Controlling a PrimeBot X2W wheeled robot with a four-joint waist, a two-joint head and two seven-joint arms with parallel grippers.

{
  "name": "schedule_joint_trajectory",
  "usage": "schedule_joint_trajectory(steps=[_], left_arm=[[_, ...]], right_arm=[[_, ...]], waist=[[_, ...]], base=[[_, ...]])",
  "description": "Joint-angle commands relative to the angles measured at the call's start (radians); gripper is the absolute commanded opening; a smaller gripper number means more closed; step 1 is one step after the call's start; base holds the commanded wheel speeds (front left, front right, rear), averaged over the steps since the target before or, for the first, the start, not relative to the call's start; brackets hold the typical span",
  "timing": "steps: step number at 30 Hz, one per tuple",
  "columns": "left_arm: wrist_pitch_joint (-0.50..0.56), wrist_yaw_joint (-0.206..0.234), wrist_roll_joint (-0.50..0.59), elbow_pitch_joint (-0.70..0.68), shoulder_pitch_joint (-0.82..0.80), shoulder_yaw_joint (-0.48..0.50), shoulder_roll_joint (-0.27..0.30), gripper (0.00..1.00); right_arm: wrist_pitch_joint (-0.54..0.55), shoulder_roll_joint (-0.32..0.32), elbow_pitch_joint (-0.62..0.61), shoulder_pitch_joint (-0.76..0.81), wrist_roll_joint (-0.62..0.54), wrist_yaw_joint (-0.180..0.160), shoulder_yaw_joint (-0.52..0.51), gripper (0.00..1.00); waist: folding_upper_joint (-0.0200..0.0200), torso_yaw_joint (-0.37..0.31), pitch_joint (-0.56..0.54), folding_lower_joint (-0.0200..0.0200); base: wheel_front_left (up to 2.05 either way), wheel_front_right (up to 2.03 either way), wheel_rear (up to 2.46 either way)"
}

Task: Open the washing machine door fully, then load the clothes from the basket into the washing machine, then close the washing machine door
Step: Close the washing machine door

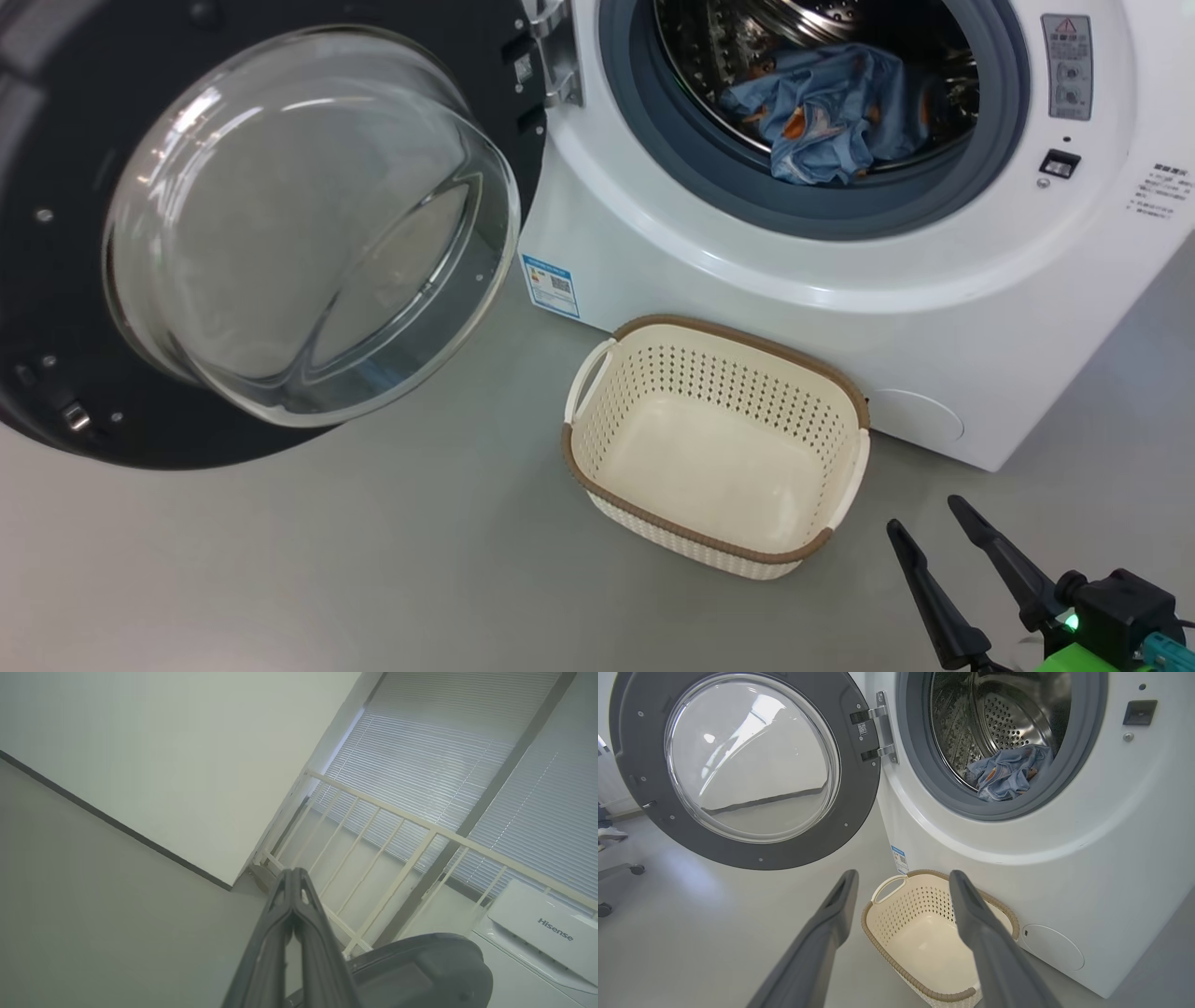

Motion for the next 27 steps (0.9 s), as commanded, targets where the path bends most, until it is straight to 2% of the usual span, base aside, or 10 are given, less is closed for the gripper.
schedule_joint_trajectory(steps=[1, 7, 15, 20, 27], left_arm=[[0.031, -0.003, -0.045, 0.039, -0.067, 0.023, 0.102, 0.0], [0.189, -0.003, -0.187, 0.211, -0.156, -0.037, 0.175, 0.0], [0.367, -0.003, -0.332, 0.372, -0.228, -0.046, 0.223, 0.0], [0.463, -0.003, -0.363, 0.423, -0.24, -0.07, 0.244, 0.0], [0.511, -0.003, -0.373, 0.452, -0.243, -0.091, 0.257, 0.0]], right_arm=[[-0.005, -0.021, -0.029, -0.013, -0.005, 0.006, 0.021, 1.0], [-0.005, -0.031, -0.031, -0.024, -0.001, 0.006, 0.02, 1.0], [-0.005, -0.06, -0.041, -0.045, 0.005, 0.006, 0.024, 1.0], [-0.005, -0.073, -0.047, -0.052, 0.006, 0.006, 0.028, 1.0], [-0.005, -0.074, -0.046, -0.056, 0.01, 0.006, 0.032, 1.0]], waist=[[0.0, -0.013, 0.019, 0.0], [0.0, -0.029, 0.053, 0.0], [0.0, -0.064, 0.103, 0.0], [0.0, -0.081, 0.126, 0.0], [0.0, -0.092, 0.131, 0.0]], base=[[0.0, 0.0, 0.0], [0.0, 0.0, 0.0], [0.0, 0.0, 0.0], [0.0, 0.0, 0.0], [0.0, 0.0, 0.0]])
